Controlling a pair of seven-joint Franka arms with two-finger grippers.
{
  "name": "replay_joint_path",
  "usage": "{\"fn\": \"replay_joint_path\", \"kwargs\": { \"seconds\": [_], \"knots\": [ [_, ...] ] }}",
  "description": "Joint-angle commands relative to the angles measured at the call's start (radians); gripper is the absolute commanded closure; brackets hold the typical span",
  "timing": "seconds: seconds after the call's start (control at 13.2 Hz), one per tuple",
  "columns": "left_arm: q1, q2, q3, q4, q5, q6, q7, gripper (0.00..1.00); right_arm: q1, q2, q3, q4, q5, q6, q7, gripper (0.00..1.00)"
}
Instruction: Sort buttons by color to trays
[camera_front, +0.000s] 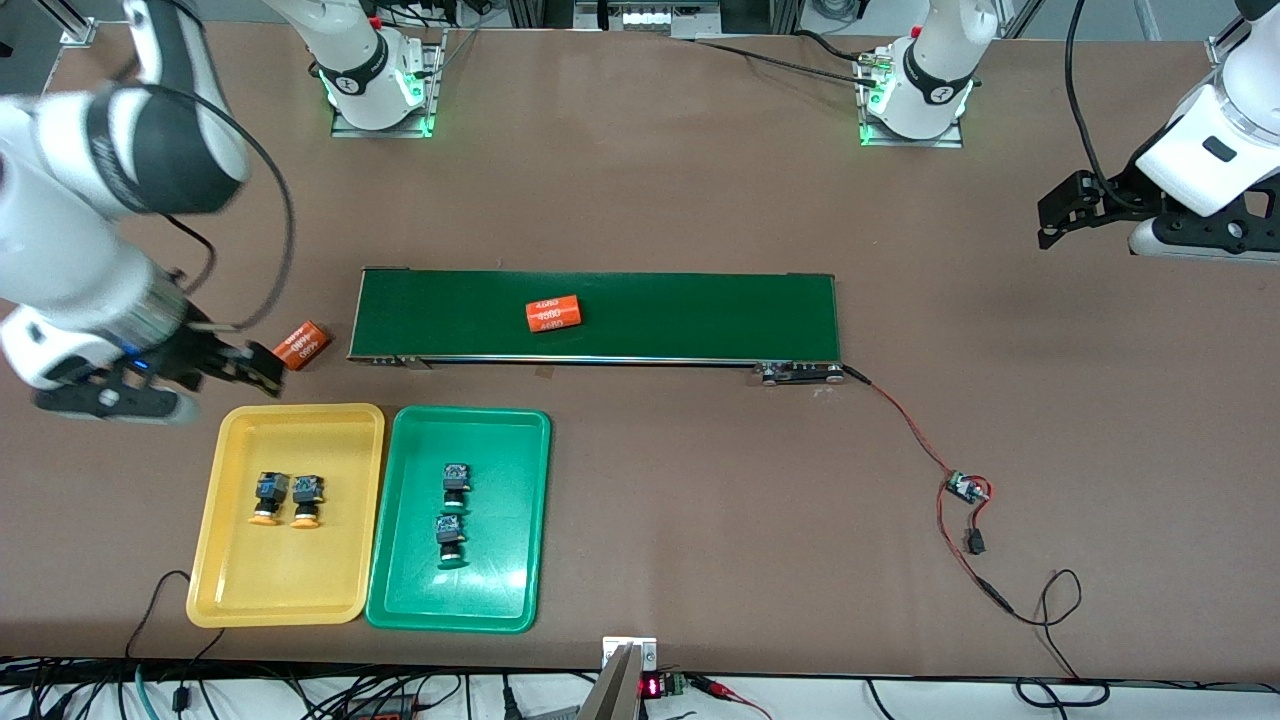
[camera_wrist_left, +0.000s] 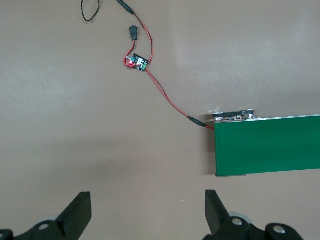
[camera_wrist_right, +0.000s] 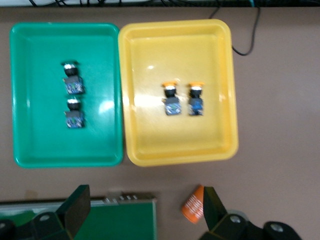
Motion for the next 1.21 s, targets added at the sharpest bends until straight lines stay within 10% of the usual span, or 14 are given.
{"fn": "replay_joint_path", "kwargs": {
  "seconds": [0.0, 1.14],
  "knots": [
    [-0.005, 0.008, -0.002, 0.026, 0.017, -0.02, -0.002, 0.0, -0.037, -0.121, 0.008, -0.071, 0.005, -0.078, -0.035, 0.0],
    [-0.003, 0.008, -0.003, 0.026, 0.015, -0.043, -0.004, 0.0, -0.077, -0.159, 0.006, -0.012, 0.074, -0.279, -0.044, 0.0]
  ]
}}
